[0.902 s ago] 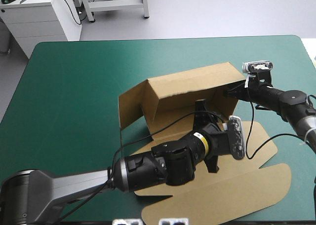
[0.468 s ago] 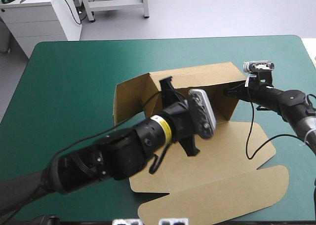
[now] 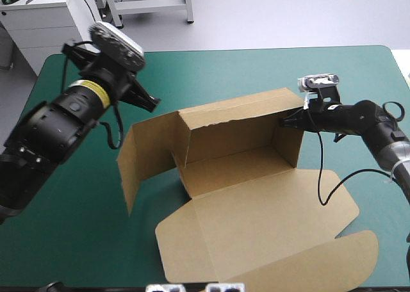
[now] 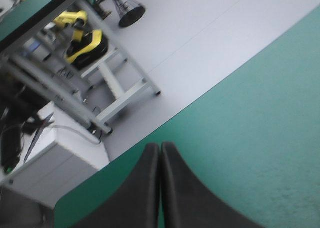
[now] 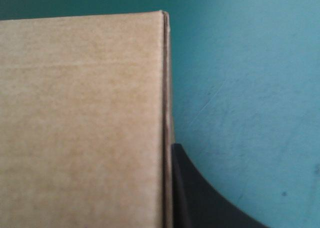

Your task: Fold the box

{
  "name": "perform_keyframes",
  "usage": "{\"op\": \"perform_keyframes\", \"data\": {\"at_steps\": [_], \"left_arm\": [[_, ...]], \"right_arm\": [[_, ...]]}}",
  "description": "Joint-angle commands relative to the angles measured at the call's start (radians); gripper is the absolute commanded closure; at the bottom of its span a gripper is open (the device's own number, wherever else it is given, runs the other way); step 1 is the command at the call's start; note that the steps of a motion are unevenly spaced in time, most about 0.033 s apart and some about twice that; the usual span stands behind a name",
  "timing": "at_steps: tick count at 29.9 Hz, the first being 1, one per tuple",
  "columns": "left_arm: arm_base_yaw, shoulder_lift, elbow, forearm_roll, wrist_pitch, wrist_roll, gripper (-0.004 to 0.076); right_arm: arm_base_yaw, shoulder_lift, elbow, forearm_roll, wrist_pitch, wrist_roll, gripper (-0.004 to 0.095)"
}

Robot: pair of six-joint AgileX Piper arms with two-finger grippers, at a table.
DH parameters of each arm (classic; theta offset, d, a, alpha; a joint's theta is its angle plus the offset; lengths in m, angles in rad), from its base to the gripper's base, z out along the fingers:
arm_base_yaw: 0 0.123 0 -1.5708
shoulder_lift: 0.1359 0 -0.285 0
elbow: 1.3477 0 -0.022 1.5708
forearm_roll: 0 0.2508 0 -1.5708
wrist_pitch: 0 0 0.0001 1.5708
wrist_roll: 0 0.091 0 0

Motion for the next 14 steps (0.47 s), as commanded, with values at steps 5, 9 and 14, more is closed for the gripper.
{"op": "perform_keyframes", "data": {"at_steps": [5, 9, 14], "left_arm": [[0.433, -0.039, -0.031, -0.305, -0.060, 0.082, 0.0732], [0.653, -0.037, -0.031, -0.587, -0.054, 0.231, 0.0732], [0.861, -0.015, -0.025, -0.851, 0.024, 0.338, 0.0732]], "right_arm": [[0.138, -0.001, -0.274, -0.274, 0.260, 0.401, 0.0905], [0.148, 0.064, -0.424, -0.291, 0.384, 0.469, 0.0905], [0.148, 0.210, -0.620, -0.304, 0.631, 0.537, 0.0906]]}}
